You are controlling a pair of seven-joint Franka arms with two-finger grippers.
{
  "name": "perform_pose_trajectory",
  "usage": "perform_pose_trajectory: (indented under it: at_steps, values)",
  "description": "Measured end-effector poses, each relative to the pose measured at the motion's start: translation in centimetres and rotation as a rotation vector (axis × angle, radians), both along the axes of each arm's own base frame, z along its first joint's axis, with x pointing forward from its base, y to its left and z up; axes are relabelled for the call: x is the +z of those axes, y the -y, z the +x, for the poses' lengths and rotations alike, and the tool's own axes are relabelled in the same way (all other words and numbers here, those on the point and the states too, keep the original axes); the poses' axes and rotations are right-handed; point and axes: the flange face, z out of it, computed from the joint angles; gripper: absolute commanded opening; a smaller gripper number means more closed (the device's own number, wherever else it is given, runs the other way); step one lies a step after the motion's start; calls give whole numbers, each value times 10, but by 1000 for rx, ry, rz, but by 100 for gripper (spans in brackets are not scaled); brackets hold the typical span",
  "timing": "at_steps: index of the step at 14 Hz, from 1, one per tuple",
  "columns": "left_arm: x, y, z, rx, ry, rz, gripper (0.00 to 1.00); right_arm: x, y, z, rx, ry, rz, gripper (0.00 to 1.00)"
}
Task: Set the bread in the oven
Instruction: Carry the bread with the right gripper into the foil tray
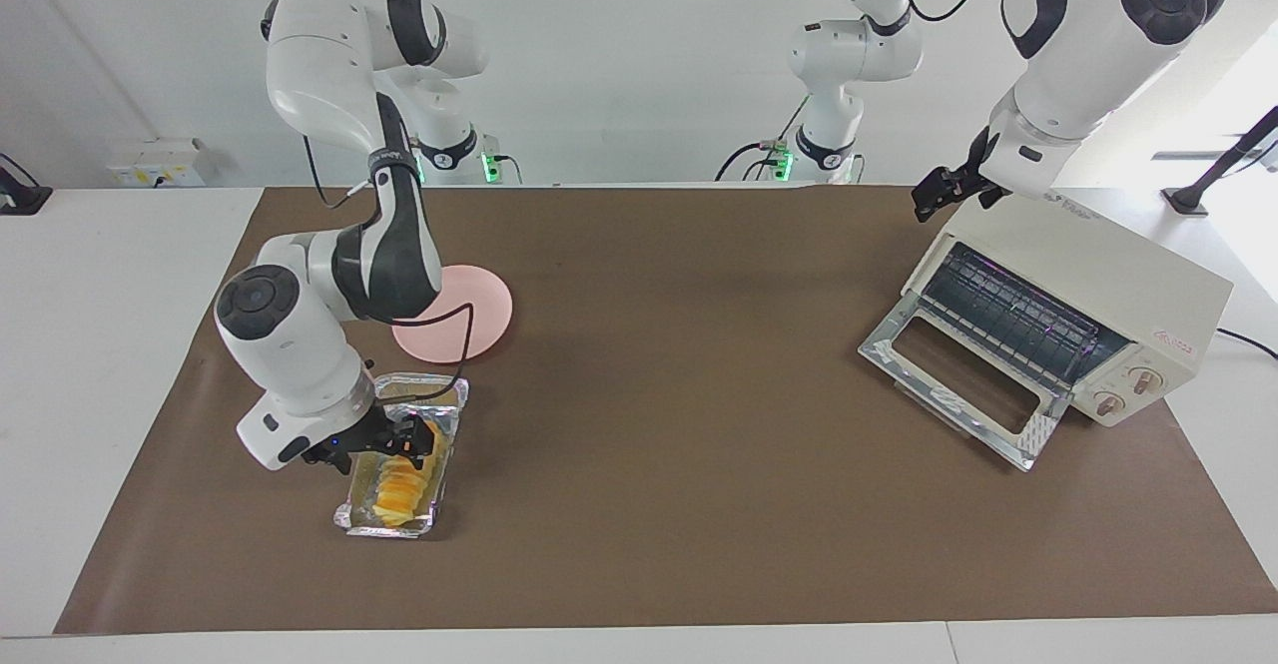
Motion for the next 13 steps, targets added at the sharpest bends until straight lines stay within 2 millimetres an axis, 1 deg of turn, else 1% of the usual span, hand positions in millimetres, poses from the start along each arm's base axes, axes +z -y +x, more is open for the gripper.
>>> perform_pose_trajectory:
  at_steps: [1,3,5,6,8,9,10,11,12,13]
  values:
    - [0,0,0,0,0,0,100,5,4,0,3,4,-2,100]
    - [0,0,0,0,0,0,100,7,15,1,37,14,-10,100]
    - [0,0,0,0,0,0,100,-4,33,2,59,31,-26,100]
    - [0,0,0,0,0,0,100,-14,41,2,66,39,-33,100]
    - [0,0,0,0,0,0,100,-43,54,-3,79,59,-51,100]
    - [0,0,0,0,0,0,100,-59,58,-7,82,69,-57,100]
    - [0,0,0,0,0,0,100,-73,59,-11,84,73,-60,97]
    - [0,0,0,0,0,0,100,-82,59,-16,88,74,-62,92]
    - [0,0,0,0,0,0,100,-85,58,-18,89,72,-62,78]
    - [0,0,0,0,0,0,100,-84,58,-20,90,72,-62,48]
